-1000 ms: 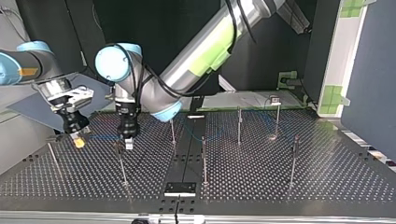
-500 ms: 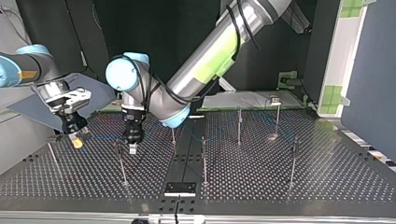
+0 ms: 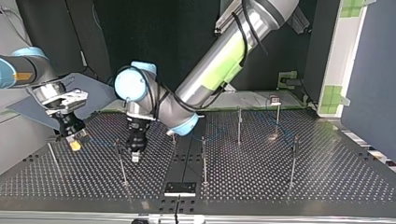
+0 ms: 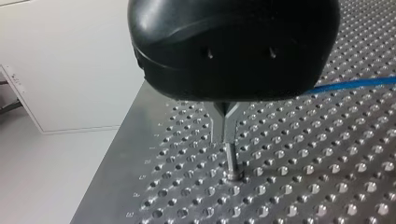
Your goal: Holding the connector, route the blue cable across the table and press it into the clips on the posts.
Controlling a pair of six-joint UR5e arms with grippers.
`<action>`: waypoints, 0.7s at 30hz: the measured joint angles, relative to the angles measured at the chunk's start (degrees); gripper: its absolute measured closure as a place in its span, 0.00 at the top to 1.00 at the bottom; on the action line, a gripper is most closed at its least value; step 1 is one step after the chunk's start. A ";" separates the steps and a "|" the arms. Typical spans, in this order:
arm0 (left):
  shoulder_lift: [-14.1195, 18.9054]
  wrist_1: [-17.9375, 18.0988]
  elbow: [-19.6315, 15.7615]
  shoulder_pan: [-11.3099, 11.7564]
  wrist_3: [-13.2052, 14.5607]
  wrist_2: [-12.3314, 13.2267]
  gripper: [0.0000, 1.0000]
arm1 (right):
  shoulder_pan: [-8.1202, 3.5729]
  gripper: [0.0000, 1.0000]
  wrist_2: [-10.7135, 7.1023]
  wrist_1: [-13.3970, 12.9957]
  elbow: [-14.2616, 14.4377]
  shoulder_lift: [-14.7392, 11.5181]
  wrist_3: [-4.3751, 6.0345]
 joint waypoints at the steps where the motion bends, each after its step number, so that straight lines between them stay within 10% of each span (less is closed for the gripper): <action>1: -0.02 0.00 0.06 0.19 -0.01 0.10 0.00 | -0.02 0.00 -0.09 -0.07 -0.10 0.02 0.11; 15: -0.05 -0.17 0.16 0.93 0.00 0.31 0.00 | -0.16 0.00 -0.27 -0.49 -0.40 0.17 0.61; 18: -0.04 -0.18 0.15 0.82 -0.02 0.73 0.27 | -0.17 0.00 -0.31 -0.50 -0.39 0.18 0.59; 20: -0.04 -0.21 0.15 0.72 -0.03 1.32 0.67 | -0.17 0.00 -0.33 -0.47 -0.39 0.18 0.55; 21: -0.04 -0.23 0.15 0.65 -0.02 1.48 0.67 | -0.17 0.00 -0.34 -0.45 -0.39 0.18 0.51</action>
